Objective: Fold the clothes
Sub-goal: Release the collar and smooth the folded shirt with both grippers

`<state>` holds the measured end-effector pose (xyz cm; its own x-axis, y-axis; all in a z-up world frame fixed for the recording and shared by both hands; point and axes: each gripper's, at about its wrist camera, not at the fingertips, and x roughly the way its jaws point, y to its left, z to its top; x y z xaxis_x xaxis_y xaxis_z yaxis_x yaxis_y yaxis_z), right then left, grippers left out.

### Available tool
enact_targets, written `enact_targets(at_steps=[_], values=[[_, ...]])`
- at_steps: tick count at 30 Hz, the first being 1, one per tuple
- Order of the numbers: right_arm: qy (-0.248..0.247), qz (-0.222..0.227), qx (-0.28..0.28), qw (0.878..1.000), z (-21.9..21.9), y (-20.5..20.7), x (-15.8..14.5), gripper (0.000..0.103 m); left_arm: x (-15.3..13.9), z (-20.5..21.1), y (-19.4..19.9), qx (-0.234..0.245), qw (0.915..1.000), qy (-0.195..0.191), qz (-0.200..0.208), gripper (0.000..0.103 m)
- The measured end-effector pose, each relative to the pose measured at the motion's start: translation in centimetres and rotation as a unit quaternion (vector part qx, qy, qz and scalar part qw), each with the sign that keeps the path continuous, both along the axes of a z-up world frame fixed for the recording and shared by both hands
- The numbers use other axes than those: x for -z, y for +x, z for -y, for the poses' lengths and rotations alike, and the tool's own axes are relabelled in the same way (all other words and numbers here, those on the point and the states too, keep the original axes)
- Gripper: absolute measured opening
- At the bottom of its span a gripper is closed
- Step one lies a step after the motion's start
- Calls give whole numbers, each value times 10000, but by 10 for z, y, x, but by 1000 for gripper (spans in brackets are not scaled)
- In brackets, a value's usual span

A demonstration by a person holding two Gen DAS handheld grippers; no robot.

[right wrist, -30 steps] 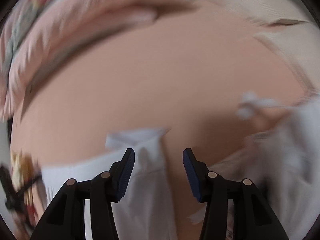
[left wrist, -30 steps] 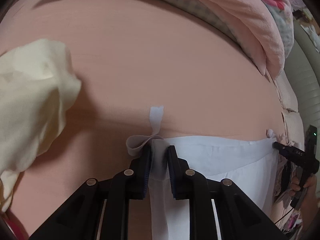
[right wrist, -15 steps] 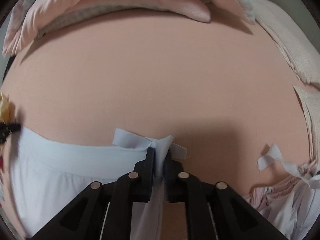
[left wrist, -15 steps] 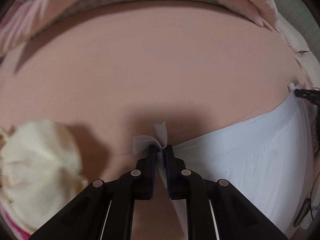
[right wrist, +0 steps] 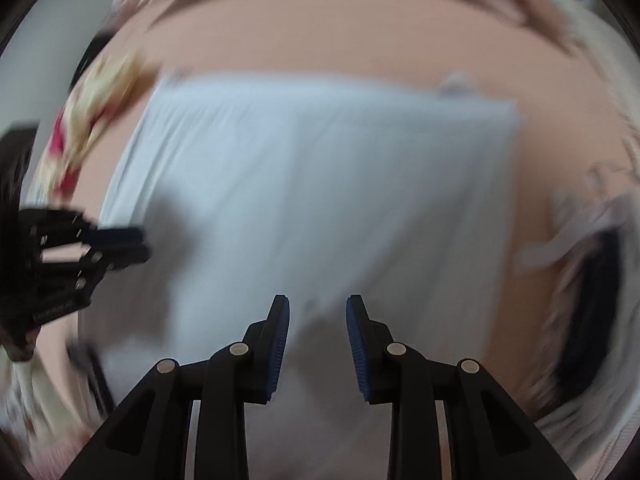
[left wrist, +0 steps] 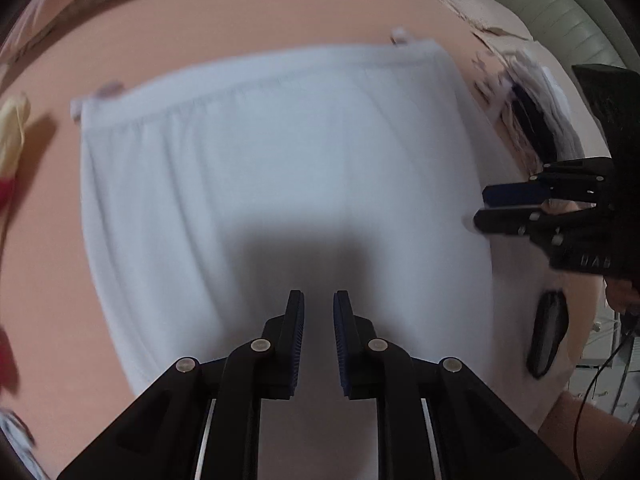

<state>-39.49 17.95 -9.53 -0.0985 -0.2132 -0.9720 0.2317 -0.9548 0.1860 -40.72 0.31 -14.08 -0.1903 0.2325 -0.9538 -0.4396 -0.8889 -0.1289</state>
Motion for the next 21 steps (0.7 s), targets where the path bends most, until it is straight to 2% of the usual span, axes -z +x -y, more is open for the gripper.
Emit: enact_targets(at_steps=[2, 6, 9, 10, 12, 14, 15, 17, 20, 21], values=[[208, 140, -256, 9994, 12, 18, 15, 29, 5, -1, 8, -55, 10000, -38, -45, 13], [344, -201, -268, 9988, 9, 2, 15, 29, 14, -1, 21, -187, 9996, -126, -144, 13], [223, -439, 191, 9986, -10, -34, 15, 28, 18, 25, -34, -725, 9958, -378, -410, 13], [199, -506, 351, 9979, -16, -48, 15, 28, 20, 35, -53, -889, 9953, -178, -338, 13], [302, -669, 619, 9954, -26, -73, 12, 28, 20, 45, -86, -1097, 9934, -60, -319, 16], [516, -866, 913, 9907, -35, -97, 6, 28, 16, 43, -103, -1150, 9932, -84, -169, 16], [368, -891, 1136, 9888, -42, -104, -2, 28, 11, 40, -104, -1192, 9927, -5, -173, 16], [89, -940, 1514, 9840, -54, -117, -19, 29, -6, 24, -90, -844, 9953, 202, -419, 17], [-89, -990, 1116, 9888, -41, -116, -38, 30, 8, -5, -73, -392, 9989, 151, -208, 17], [-38, -895, 806, 9927, -32, -113, -34, 31, 12, -14, -68, -240, 9995, 135, -138, 17]])
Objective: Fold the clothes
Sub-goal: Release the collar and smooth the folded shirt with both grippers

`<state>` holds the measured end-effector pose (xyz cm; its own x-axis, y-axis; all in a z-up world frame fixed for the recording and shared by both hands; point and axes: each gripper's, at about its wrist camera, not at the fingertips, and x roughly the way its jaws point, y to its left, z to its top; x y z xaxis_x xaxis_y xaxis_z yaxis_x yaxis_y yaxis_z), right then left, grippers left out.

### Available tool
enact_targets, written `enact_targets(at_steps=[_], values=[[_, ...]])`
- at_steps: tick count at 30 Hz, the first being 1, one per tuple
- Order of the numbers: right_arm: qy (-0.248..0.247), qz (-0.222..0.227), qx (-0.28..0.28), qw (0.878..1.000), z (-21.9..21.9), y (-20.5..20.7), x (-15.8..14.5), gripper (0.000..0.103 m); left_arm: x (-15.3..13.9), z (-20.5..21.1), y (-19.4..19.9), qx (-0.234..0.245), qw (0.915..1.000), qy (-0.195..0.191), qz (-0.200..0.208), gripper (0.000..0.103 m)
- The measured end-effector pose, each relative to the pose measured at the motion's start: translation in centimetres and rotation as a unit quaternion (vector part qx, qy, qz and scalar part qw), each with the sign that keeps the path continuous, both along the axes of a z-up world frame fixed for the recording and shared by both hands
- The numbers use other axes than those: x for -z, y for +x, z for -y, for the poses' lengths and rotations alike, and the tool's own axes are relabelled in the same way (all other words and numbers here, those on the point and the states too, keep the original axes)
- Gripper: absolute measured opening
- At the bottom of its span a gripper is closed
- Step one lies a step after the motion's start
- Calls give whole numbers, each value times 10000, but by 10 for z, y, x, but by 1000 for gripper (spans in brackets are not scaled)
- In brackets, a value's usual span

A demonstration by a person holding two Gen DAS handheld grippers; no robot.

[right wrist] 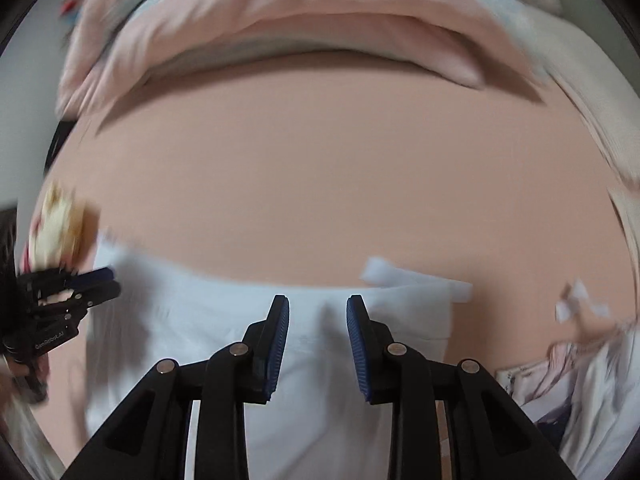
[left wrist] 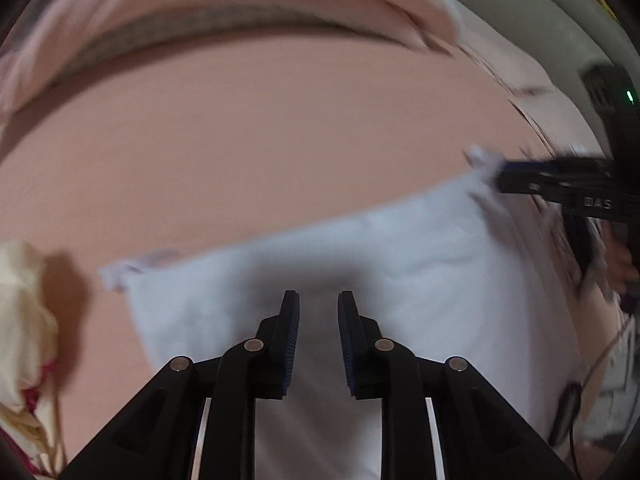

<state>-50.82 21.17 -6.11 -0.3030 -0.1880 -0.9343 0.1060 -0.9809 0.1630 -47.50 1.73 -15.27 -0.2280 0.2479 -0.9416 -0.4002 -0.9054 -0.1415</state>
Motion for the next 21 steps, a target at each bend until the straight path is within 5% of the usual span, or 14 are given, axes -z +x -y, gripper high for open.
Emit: enact_targets(at_steps=[4, 9, 13, 18, 20, 21], values=[[592, 535, -757, 9939, 8, 4, 43, 31, 11, -29, 8, 333, 9994, 11, 57, 17], [614, -158, 393, 9972, -19, 3, 17, 31, -22, -9, -1, -663, 9963, 438, -327, 17], [17, 68, 599, 9982, -33, 35, -7, 31, -13, -11, 55, 35, 9998, -106, -139, 18], [314, 556, -127, 9979, -32, 105, -5, 31, -1, -13, 125, 906, 9927, -785, 99, 21], [598, 733, -176, 9954, -41, 124, 3, 31, 3, -13, 152, 1227, 9866, -1060, 165, 28], [740, 821, -200, 9937, -45, 133, 7, 31, -1, -7, 157, 1198, 9851, -1230, 33, 43]])
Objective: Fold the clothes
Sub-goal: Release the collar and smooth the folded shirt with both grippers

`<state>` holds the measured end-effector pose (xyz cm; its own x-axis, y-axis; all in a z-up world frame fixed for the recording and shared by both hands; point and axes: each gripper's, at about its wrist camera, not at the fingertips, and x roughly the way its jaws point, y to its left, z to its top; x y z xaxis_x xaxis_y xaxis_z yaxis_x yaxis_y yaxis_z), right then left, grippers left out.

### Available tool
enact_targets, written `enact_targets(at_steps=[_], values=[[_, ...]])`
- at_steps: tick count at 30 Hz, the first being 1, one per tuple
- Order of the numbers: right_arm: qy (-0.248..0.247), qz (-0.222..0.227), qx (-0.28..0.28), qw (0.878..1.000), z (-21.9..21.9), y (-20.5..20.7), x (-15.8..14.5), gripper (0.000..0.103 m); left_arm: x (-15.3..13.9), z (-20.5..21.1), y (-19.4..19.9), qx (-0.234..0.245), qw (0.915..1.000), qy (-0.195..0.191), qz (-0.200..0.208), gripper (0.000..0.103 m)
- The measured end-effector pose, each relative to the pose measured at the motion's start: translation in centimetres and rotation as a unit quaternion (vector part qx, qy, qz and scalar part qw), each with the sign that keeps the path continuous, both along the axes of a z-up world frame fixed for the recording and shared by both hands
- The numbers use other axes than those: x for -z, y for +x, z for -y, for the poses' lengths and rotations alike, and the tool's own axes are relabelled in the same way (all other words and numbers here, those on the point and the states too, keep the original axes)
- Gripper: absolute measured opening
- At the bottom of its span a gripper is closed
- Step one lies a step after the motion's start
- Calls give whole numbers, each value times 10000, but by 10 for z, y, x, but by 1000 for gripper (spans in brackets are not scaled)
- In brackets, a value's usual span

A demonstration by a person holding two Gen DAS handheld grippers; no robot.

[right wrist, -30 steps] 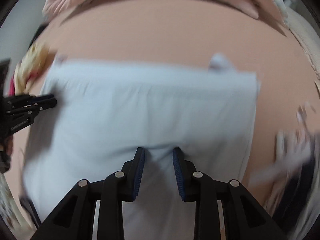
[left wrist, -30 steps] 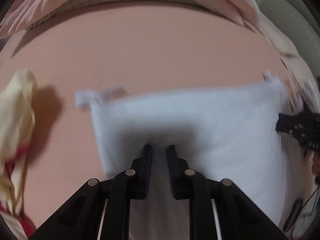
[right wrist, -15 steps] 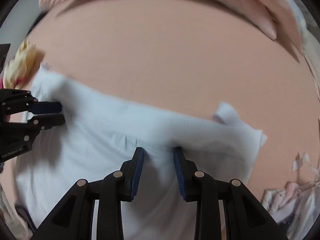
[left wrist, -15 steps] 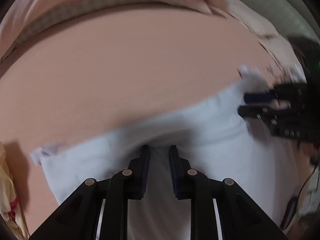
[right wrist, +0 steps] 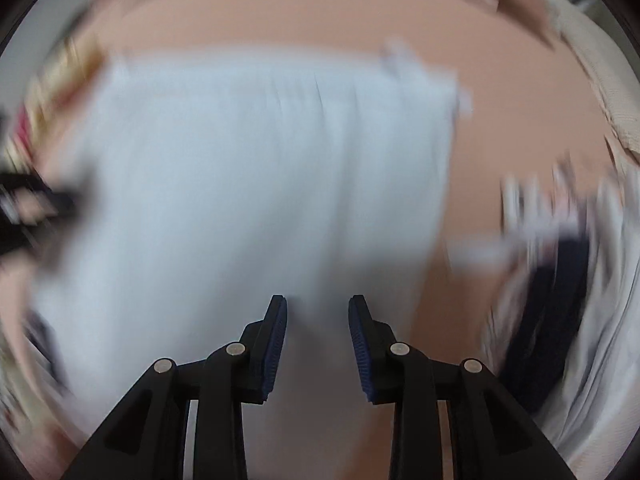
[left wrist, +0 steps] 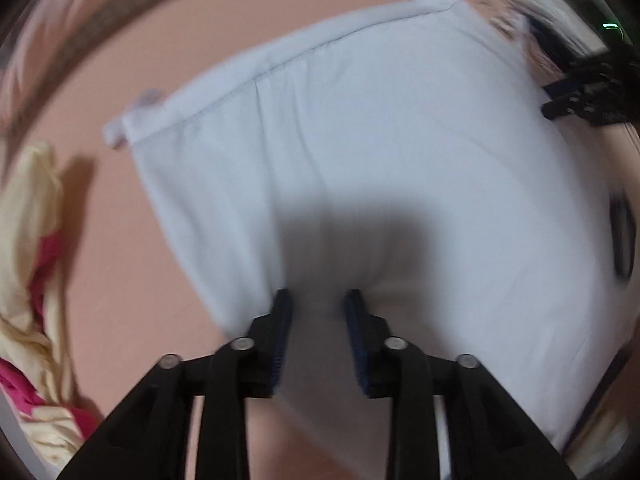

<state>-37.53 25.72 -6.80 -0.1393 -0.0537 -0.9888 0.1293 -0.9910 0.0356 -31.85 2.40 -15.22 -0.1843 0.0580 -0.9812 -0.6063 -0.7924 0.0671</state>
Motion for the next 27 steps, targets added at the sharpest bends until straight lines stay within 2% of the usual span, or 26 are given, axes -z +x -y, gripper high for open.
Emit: enact_targets(at_steps=[1, 3, 4, 5, 7, 10, 11, 12, 14, 17, 18, 20, 22, 24, 26, 27], values=[[142, 88, -30, 9999, -4, 9, 4, 31, -3, 6, 0, -191, 9997, -155, -45, 55], [435, 231, -40, 9988, -14, 26, 10, 33, -9, 15, 0, -553, 9975, -413, -123, 56], [591, 126, 169, 9980, -18, 28, 4, 33, -11, 11, 0, -597, 9980, -188, -85, 56], [549, -54, 273, 9981, -19, 31, -3, 33, -13, 6, 1, -640, 9979, 36, -46, 56], [277, -211, 146, 9993, -12, 38, -10, 33, -17, -3, 3, -684, 9968, 420, 25, 56], [559, 262, -414, 9972, 4, 54, 12, 33, 6, -32, 20, 63, 9996, -273, 25, 59], [688, 246, -500, 9961, 3, 63, 15, 37, 1, -43, 24, -60, 9997, -219, -8, 59], [738, 151, -466, 9961, -2, 71, 12, 42, -5, -53, 28, -183, 9997, -165, -41, 58], [902, 239, -135, 9955, -19, 81, 5, 43, -16, -73, 36, -429, 9990, -56, -108, 57], [656, -311, 33, 9974, -29, 101, -33, 43, -32, -103, 49, -794, 9966, 119, -202, 57], [606, -519, 18, 9968, -26, 108, -46, 43, -39, -102, 56, -873, 9956, 261, -201, 57], [400, -766, 60, 9962, -18, 122, -66, 43, -58, -17, 42, -845, 9949, 515, -184, 57], [199, -784, 162, 9966, -9, 137, -70, 43, -76, 61, 29, -812, 9936, 764, -160, 57], [-64, -566, 228, 9981, 5, 142, -57, 43, -78, 37, 29, -703, 9930, 945, -44, 57], [-274, -380, 277, 9985, 13, 99, -59, 43, -80, 13, 29, -594, 9918, 1126, 71, 57], [-406, -309, 356, 9981, 22, 99, -54, 43, -81, 1, 29, -544, 9911, 1206, 116, 57]])
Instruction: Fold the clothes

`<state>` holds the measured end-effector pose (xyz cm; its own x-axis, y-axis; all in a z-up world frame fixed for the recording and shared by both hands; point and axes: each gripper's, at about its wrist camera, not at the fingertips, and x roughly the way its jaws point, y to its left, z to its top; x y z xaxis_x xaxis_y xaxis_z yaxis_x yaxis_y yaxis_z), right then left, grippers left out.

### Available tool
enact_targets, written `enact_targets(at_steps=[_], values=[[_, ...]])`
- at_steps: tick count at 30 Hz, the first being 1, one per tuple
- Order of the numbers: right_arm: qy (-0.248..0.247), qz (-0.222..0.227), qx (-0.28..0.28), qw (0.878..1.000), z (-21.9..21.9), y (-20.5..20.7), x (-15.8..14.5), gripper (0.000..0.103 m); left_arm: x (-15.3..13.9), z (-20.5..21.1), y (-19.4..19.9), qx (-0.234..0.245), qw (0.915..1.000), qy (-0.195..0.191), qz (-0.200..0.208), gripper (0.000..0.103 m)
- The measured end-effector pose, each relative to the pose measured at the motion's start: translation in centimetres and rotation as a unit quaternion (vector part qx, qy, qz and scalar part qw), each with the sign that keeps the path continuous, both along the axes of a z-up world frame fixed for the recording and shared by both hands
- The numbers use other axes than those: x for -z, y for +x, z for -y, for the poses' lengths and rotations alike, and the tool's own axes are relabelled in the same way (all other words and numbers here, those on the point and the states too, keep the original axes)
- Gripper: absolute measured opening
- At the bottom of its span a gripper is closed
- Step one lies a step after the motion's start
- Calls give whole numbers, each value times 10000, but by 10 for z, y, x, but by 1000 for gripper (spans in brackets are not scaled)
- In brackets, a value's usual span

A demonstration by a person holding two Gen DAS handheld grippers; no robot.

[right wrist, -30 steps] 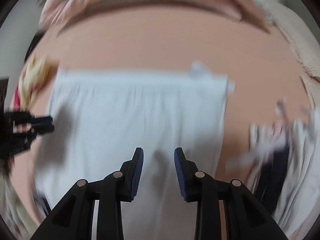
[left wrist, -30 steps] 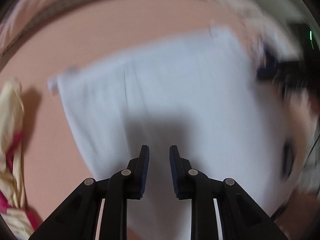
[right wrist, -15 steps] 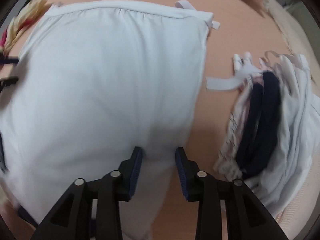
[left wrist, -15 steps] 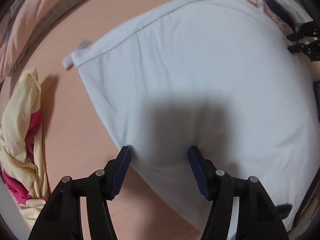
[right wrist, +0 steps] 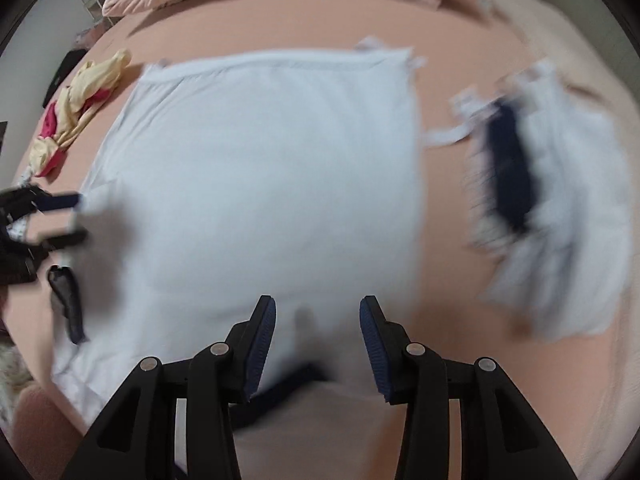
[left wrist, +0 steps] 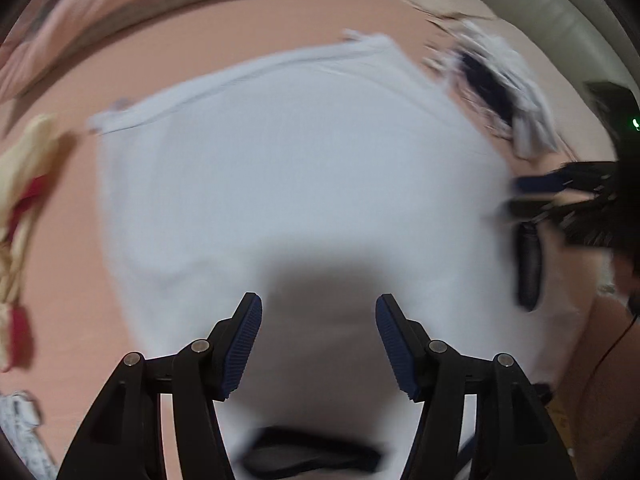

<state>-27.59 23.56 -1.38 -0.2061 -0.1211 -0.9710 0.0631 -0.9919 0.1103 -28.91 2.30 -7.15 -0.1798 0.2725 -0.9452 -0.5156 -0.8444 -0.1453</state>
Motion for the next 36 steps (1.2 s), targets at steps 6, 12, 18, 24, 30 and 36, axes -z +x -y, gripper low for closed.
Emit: enact_targets(at_steps=[6, 12, 18, 24, 30, 36], values=[[-17, -451, -93, 9989, 34, 12, -18, 43, 37, -7, 1, -177, 9995, 109, -221, 57], [-427, -1055, 333, 9929, 34, 34, -5, 43, 3, 13, 17, -596, 9870, 458, -1423, 57], [178, -1249, 210, 9918, 46, 97, 30, 43, 10, 45, 106, -1985, 9760, 353, -825, 56], [821, -1248, 74, 9888, 61, 154, 77, 43, 54, 8, 145, -1798, 9719, -1169, -968, 56], [752, -1098, -44, 9911, 55, 190, 89, 44, 59, 27, 187, -2324, 9655, -677, -963, 56], [-879, -1674, 1939, 9626, -25, 221, 73, 45, 46, 97, 205, -3921, 9111, 886, -907, 56]])
